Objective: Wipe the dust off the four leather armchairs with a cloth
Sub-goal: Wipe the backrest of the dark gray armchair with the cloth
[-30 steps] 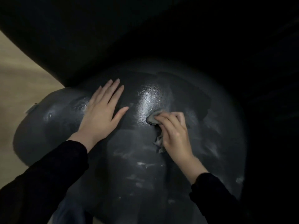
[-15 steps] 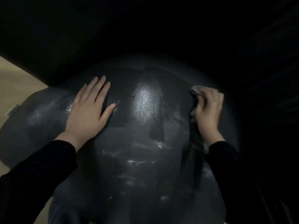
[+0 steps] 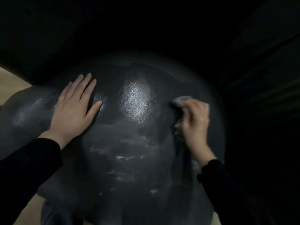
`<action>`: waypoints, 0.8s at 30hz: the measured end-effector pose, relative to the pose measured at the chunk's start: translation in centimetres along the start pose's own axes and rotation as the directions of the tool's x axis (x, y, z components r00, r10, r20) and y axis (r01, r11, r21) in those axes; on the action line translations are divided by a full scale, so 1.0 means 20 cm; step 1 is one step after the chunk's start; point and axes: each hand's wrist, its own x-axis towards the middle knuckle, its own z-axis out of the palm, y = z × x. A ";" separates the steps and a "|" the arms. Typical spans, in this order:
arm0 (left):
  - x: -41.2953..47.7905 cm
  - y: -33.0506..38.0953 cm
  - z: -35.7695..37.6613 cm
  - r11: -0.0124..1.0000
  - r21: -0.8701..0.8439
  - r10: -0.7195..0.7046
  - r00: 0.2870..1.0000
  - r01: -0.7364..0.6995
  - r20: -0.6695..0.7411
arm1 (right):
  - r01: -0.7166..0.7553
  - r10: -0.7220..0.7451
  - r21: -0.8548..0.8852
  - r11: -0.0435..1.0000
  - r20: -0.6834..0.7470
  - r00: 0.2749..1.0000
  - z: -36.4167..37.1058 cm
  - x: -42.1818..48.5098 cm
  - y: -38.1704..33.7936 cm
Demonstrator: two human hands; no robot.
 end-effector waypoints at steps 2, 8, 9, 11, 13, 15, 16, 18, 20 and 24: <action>0.00 0.00 0.00 1.000 0.000 0.002 1.000 -0.002 -0.007 | -0.164 0.158 -0.129 0.978 -0.061 0.986 -0.07 0.05 0.22; 0.00 0.00 0.01 1.000 0.005 0.005 1.000 -0.005 -0.016 | -0.301 0.287 -0.139 0.943 -0.109 0.952 0.01 0.02 0.25; 0.00 0.00 0.01 1.000 0.000 0.007 1.000 -0.007 -0.008 | -0.271 0.260 -0.126 0.954 -0.098 0.961 0.03 0.00 0.19; 0.00 0.00 -0.01 1.000 -0.030 0.001 1.000 0.000 0.013 | -0.174 0.170 -0.090 0.981 -0.053 0.984 0.09 -0.07 0.04; 0.01 0.00 -0.03 0.998 -0.064 -0.010 0.999 0.012 0.033 | -0.107 0.107 -0.022 0.994 -0.010 0.994 0.13 -0.16 -0.11; 0.04 0.04 -0.05 0.997 -0.066 0.043 0.997 -0.039 0.059 | -0.065 0.063 0.029 0.997 0.040 0.997 0.14 -0.23 -0.21; 0.07 0.07 -0.06 0.995 -0.060 0.088 0.993 -0.084 0.076 | -0.042 0.039 0.046 0.998 0.067 0.997 0.13 -0.26 -0.24; 0.14 0.16 -0.06 0.984 -0.056 0.173 0.978 -0.168 0.117 | -0.011 0.004 0.065 0.998 0.102 0.995 0.10 -0.26 -0.24; 0.23 0.26 -0.04 0.970 -0.068 0.242 0.958 -0.234 0.153 | -0.058 0.056 0.040 0.997 0.061 0.997 0.04 -0.24 -0.16; 0.32 0.44 0.05 0.933 -0.075 0.361 0.912 -0.353 0.194 | -0.317 0.297 -0.119 0.941 -0.158 0.942 -0.11 -0.17 0.20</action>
